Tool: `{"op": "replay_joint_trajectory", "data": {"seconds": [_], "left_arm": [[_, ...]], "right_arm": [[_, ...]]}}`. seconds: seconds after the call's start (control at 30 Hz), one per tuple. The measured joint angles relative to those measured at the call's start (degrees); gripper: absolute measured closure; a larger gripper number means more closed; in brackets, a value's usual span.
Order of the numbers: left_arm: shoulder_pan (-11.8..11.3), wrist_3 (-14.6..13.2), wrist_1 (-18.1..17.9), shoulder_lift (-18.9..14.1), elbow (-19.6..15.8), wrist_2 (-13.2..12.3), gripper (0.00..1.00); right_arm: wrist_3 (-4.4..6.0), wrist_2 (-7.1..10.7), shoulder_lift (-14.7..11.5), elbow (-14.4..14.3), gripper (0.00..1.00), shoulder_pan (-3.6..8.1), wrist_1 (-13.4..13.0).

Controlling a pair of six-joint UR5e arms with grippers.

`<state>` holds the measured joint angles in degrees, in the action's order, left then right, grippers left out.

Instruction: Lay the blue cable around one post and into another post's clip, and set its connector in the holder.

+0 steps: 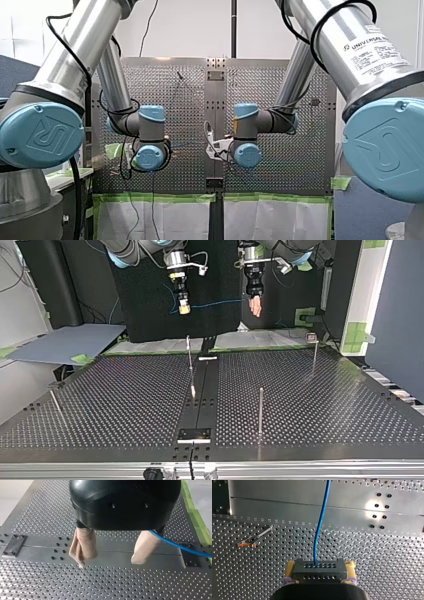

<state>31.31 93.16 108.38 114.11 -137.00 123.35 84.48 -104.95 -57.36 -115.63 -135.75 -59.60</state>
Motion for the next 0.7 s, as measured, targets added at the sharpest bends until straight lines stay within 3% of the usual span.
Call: {"op": "replay_joint_trajectory", "data": {"seconds": [0.53,0.7], "left_arm": [[0.1,0.0,0.0,0.0,0.0,0.0,0.0],[0.1,0.0,0.0,0.0,0.0,0.0,0.0]], "right_arm": [[0.0,-0.01,0.1,0.1,0.98,-0.02,0.0],[0.0,-0.07,1.8,0.1,0.98,-0.14,0.4]]}}
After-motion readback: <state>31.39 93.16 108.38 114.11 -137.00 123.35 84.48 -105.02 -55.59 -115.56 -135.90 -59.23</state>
